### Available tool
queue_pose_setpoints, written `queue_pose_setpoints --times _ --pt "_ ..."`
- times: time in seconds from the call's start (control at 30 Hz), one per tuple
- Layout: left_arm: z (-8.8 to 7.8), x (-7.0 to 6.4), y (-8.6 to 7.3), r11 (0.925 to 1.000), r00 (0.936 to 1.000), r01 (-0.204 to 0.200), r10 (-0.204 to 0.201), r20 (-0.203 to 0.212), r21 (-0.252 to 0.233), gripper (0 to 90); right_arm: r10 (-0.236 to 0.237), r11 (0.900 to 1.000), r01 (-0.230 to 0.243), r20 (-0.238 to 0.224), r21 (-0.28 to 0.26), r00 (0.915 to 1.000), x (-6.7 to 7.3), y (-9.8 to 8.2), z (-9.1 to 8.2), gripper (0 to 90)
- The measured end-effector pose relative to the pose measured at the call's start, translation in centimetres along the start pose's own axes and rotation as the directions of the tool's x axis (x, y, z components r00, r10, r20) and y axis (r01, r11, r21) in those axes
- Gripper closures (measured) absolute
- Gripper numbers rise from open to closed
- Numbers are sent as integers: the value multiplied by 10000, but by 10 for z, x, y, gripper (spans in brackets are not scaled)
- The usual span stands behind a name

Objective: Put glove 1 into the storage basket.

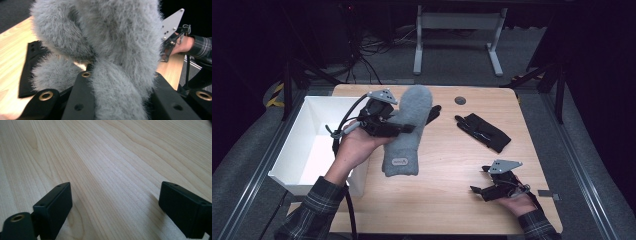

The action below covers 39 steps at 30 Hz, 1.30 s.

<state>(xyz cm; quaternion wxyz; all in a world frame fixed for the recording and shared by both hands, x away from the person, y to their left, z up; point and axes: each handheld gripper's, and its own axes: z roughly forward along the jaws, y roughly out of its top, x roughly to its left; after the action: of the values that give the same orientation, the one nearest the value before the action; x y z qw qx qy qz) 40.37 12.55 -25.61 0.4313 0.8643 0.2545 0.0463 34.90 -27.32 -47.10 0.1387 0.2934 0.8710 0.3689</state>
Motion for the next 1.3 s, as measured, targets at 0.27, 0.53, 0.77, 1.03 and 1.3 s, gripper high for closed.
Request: queue_pose_setpoints --times 0.27,0.53,0.77,1.03,1.3 --pt "-32 14 -10 9991 9980 374 -383 -496 -187 742 -83 10000 83 -95 15 9999 -2 0 0 112" --pt "-69 31 -23 9971 9914 693 -725 -1091 -330 742 -80 10000 80 -92 16 9999 -2 0 0 111" --pt "-93 49 -39 9930 9841 1039 -1108 -1385 -561 743 -72 10000 72 -89 20 9999 -2 0 0 111" --pt "-121 68 -54 9872 9713 1445 -1545 -1807 -670 743 -14 10000 14 -30 10 10000 -2 1 1 105" --pt "-128 85 -80 9847 9553 1724 -1734 -2395 -256 743 -15 10000 15 -22 18 10000 -2 1 1 105"
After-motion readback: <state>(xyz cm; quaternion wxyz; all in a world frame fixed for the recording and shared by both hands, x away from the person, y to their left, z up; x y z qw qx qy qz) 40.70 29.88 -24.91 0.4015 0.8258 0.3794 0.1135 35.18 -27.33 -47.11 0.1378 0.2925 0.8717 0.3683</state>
